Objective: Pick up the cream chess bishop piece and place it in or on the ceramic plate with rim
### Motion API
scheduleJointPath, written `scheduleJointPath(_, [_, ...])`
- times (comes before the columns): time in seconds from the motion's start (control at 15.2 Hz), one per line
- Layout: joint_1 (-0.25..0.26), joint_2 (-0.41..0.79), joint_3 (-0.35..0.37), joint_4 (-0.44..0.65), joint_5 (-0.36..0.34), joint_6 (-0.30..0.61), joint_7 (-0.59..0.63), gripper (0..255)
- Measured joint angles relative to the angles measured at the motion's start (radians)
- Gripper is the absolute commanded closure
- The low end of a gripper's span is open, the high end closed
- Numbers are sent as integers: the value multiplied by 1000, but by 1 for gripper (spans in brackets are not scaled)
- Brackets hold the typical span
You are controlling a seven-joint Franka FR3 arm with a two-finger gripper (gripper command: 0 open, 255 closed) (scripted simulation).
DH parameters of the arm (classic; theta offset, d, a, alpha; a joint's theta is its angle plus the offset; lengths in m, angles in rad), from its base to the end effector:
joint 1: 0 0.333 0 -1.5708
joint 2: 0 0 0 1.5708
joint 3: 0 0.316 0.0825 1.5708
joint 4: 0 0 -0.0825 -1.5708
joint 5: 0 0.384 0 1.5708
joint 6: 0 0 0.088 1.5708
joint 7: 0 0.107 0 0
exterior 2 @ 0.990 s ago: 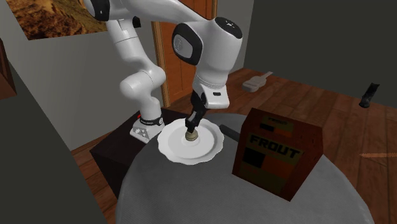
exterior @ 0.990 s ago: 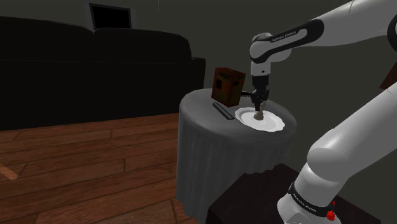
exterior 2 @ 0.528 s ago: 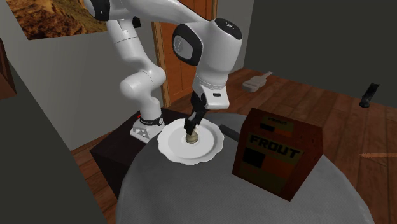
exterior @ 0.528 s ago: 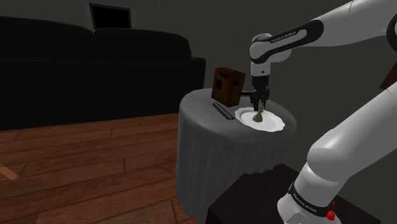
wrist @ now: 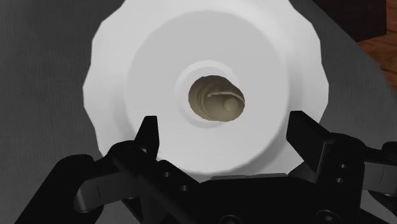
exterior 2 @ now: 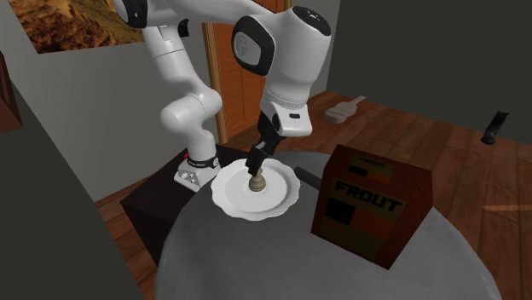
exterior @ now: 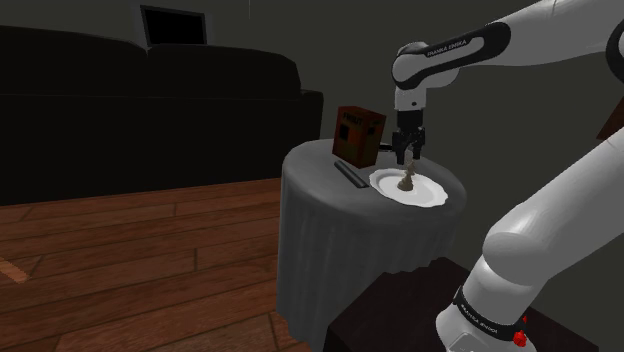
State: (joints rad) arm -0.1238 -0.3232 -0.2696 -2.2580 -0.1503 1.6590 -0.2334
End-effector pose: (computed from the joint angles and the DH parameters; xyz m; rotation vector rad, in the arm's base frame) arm 0.3836 -0.1815 0.4670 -3.0791 0.1536 0.4500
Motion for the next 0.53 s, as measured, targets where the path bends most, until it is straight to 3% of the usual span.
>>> scheduleJointPath(0.53, [6,13,6,68,8,-57,-1,0])
